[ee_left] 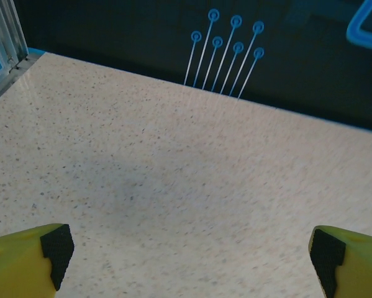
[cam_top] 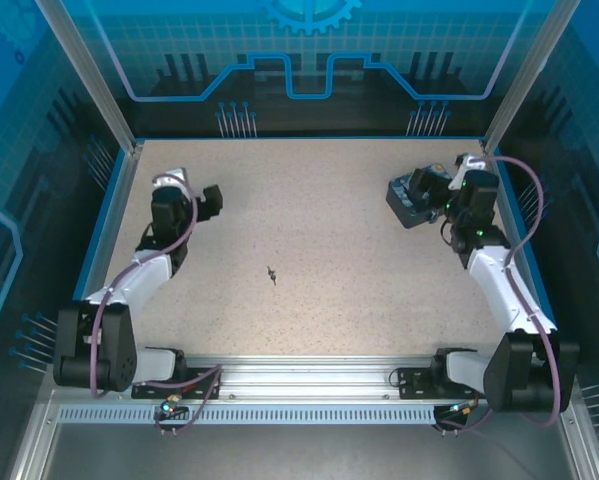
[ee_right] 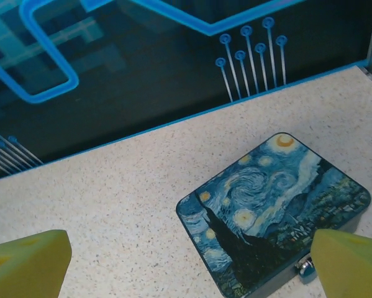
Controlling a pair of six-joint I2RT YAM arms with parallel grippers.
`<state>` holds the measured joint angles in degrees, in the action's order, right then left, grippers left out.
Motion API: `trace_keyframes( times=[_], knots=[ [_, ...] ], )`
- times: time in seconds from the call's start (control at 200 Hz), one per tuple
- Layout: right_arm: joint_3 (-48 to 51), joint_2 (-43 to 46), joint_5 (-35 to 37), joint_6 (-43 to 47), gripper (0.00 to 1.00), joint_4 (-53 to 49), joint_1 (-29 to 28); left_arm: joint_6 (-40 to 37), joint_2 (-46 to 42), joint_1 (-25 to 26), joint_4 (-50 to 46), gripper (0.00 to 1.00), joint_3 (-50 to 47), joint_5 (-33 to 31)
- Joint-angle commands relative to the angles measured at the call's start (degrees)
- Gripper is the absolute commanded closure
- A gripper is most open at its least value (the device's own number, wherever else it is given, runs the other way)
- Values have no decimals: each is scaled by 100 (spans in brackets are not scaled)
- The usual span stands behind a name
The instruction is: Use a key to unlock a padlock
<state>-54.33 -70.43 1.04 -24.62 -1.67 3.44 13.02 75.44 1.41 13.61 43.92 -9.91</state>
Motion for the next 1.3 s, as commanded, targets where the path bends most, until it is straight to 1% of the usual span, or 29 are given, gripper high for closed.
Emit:
trace_keyframes(
  times=[0.0,0.085,0.15,0.255,0.42,0.635,0.76,0.87,0.925,0.995,1.076,1.186,1.226,1.296],
  knots=[
    [-928,-528,65,-574,0,-1511,226,1094,-23,239,-1995,1,600,455],
    [-1858,-1269,146,-646,0,-2133,493,1233,7,620,-2321,1,800,645],
    [-2433,-1833,-75,-731,0,-2375,679,1282,-16,916,-2416,1,886,699],
    [-3226,-2680,-201,-922,0,-2773,897,1404,18,1261,-2634,1,1128,893],
    [-4339,-3915,-298,-981,0,-3213,1113,1459,161,1562,-2954,1,1549,1275],
    [-6251,-5656,-441,-880,2,-4226,1238,1595,270,1678,-2735,1,1700,1551],
    [-7263,-6545,-779,-826,11,-4718,1211,1682,509,1717,-2697,1,1862,1657],
    [-7802,-7029,-1019,-725,20,-4997,1123,1721,702,1740,-2688,1,1983,1758],
    [-7890,-7127,-1100,-677,23,-5085,1065,1735,763,1757,-2681,1,2015,1775],
    [-7804,-7114,-1278,-613,31,-5067,986,1772,822,1762,-2662,1,2032,1791],
    [-7406,-6920,-1503,-568,39,-4907,873,1844,836,1775,-2639,1,2024,1823],
    [-6347,-6319,-1704,-673,40,-4403,676,1888,802,1806,-2621,1,2007,1872],
    [-5880,-5910,-1812,-773,40,-4174,579,1897,784,1827,-2626,1,1990,1866],
    [-5005,-5354,-1961,-1000,34,-3727,369,1959,737,1854,-2617,1,1926,1853]
  ],
)
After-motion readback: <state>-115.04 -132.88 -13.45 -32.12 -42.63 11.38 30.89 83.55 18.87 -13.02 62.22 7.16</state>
